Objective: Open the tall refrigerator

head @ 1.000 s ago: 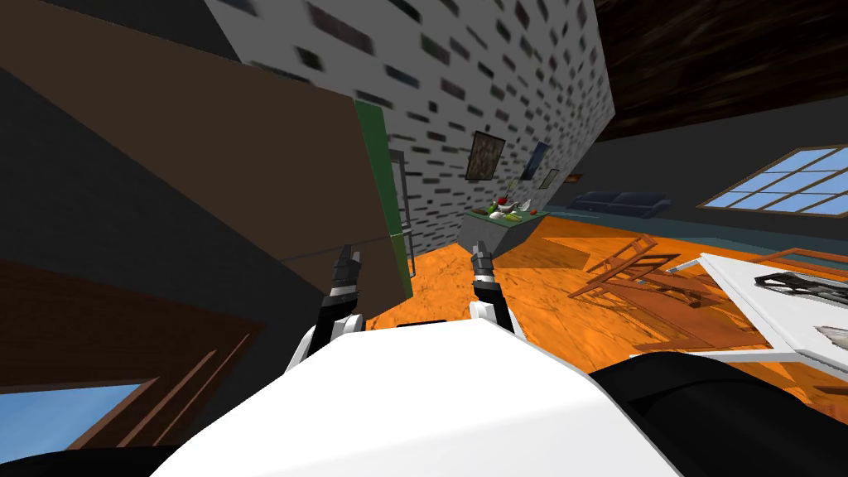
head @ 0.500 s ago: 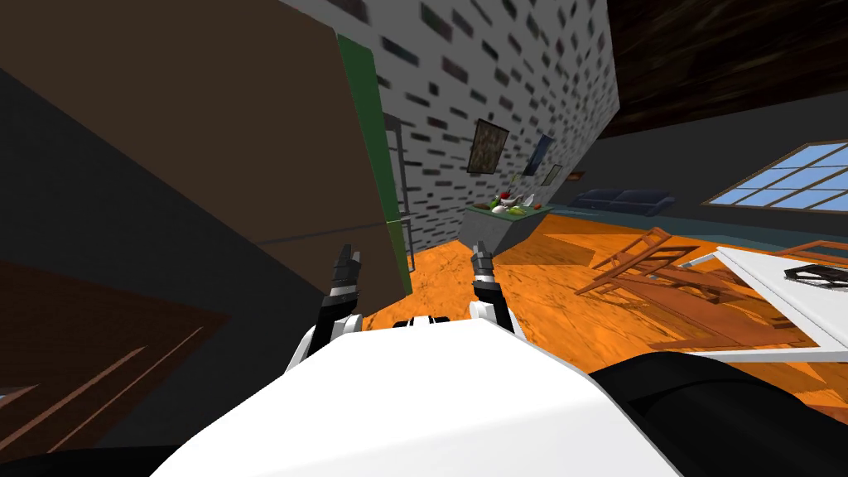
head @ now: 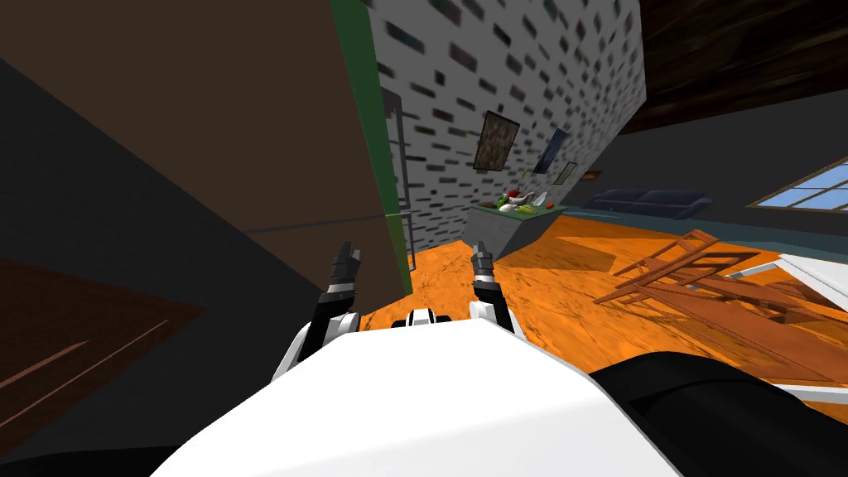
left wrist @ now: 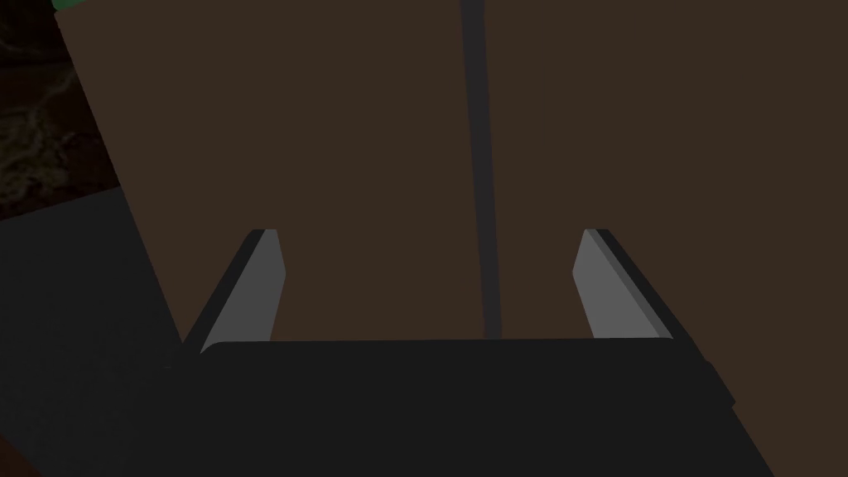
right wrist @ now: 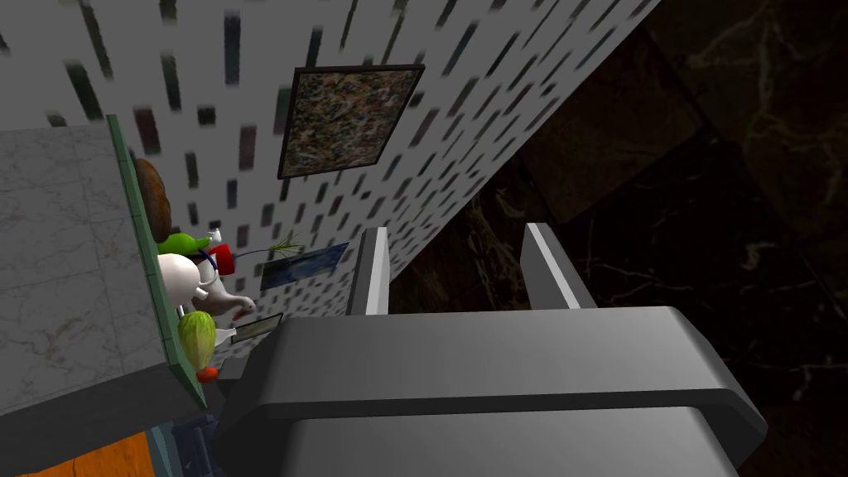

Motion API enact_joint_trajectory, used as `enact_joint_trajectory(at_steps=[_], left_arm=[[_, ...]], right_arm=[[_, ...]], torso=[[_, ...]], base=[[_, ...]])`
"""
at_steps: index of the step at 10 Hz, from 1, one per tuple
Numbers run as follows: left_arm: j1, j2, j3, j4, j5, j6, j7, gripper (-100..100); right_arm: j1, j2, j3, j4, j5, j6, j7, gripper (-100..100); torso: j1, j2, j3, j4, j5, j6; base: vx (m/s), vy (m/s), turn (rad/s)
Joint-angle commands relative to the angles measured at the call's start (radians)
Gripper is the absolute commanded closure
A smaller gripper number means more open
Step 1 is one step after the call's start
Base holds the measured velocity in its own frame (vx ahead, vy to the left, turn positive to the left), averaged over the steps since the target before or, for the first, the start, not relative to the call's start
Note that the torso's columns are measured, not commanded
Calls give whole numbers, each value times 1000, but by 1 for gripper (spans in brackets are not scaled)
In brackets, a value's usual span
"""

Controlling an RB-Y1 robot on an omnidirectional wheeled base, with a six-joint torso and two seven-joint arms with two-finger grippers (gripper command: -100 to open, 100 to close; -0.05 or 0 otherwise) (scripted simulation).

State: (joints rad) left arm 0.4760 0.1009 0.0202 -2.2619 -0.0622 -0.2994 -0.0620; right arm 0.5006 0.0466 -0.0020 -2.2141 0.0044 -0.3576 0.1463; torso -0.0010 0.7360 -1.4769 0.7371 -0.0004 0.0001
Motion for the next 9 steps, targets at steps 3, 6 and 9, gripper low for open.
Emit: enact_joint_trajectory(at_steps=[3,6,9], left_arm=[[-46,41,27,-41,61,118,13,-100],[-85,52,49,-69,110,204,24,-100],[-114,57,65,-88,146,274,31,-100]], right_arm=[[0,0,0,0,0,0,0,0],[0,0,0,0,0,0,0,0],[0,0,0,0,0,0,0,0]], torso=[[0,1,1,1,0,0],[1,2,1,1,1,0],[3,4,3,2,1,0]], base=[[107,-89,146],[120,-100,180],[69,-76,128]])
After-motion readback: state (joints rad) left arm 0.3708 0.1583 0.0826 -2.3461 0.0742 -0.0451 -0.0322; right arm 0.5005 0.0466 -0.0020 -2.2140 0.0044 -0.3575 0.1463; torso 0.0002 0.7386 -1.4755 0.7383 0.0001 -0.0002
